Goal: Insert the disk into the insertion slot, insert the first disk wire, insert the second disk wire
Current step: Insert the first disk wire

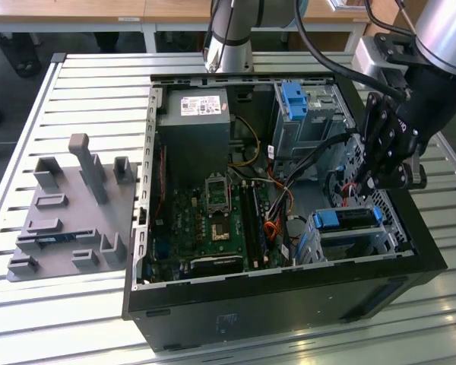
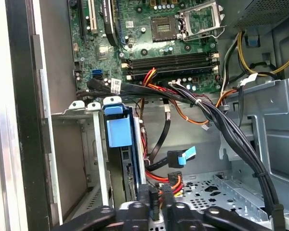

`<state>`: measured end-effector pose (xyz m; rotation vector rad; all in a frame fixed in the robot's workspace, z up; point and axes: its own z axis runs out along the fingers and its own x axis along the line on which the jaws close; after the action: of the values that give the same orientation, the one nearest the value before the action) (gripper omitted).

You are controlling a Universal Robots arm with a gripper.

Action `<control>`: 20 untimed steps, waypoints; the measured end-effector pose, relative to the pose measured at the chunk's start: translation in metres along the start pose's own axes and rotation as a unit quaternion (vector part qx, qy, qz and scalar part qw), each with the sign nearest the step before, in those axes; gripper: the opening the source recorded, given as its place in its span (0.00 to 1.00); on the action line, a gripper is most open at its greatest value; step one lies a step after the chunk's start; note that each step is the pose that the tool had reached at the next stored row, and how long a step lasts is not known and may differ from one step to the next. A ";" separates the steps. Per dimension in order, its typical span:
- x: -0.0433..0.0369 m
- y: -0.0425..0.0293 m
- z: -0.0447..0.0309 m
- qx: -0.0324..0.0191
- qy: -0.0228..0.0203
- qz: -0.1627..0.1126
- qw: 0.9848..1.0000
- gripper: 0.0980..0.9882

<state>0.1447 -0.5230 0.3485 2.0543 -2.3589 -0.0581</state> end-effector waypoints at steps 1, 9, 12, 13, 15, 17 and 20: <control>-0.0001 0.0000 0.0001 0.000 0.001 0.000 1.000 0.14; -0.0001 0.0000 0.0003 -0.001 0.003 -0.055 0.998 0.07; 0.0003 0.0009 0.0008 0.002 0.003 -0.066 0.998 0.07; 0.0009 0.0016 0.0010 0.004 0.003 -0.067 0.998 0.07; 0.0025 0.0033 0.0016 0.008 0.003 -0.068 0.998 0.07; 0.0045 0.0046 0.0022 0.011 0.002 -0.070 0.998 0.07; 0.0076 0.0059 0.0031 0.016 0.002 -0.072 0.997 0.07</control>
<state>0.1377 -0.5297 0.3455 2.2348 -2.2193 -0.0165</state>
